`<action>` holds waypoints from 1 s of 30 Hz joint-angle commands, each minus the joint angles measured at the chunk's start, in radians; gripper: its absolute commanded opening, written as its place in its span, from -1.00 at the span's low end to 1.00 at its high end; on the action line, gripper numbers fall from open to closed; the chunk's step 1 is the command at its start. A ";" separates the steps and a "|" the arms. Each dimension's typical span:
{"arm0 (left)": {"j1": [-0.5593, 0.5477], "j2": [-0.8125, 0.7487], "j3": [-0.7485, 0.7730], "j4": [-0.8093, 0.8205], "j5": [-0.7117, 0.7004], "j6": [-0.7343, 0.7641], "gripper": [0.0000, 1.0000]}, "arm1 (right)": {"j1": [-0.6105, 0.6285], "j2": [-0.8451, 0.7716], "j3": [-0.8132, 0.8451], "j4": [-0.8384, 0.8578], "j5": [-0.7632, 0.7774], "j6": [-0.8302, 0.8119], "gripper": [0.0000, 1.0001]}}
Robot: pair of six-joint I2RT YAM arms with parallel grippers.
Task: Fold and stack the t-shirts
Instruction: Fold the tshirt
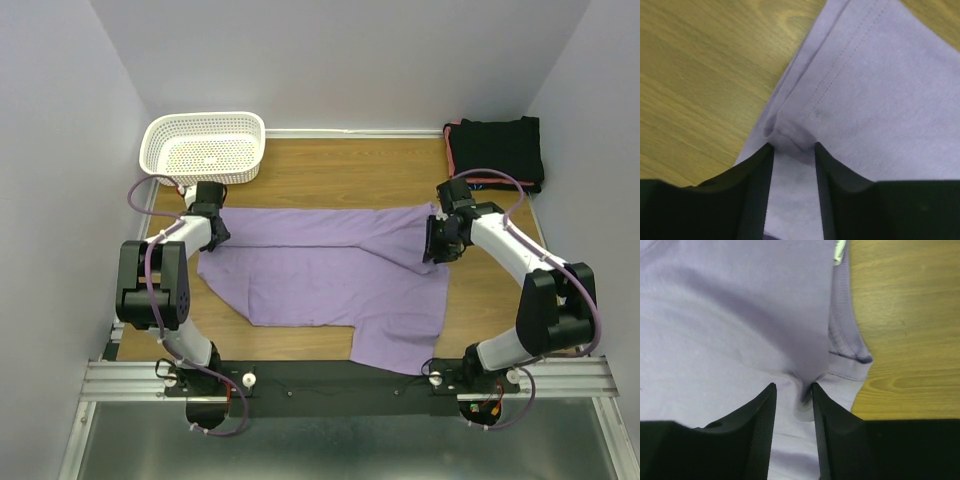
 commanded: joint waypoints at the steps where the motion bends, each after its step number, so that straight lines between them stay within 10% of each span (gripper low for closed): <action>1: 0.010 -0.064 -0.012 -0.012 -0.036 -0.039 0.15 | -0.003 0.000 0.019 -0.014 -0.075 -0.003 0.09; 9: 0.008 -0.150 0.054 0.030 -0.021 -0.022 0.24 | -0.151 0.054 0.123 0.156 -0.159 0.048 0.33; 30: 0.007 0.140 0.190 0.107 0.022 0.003 0.01 | -0.320 0.516 0.298 0.687 -0.445 0.361 -0.09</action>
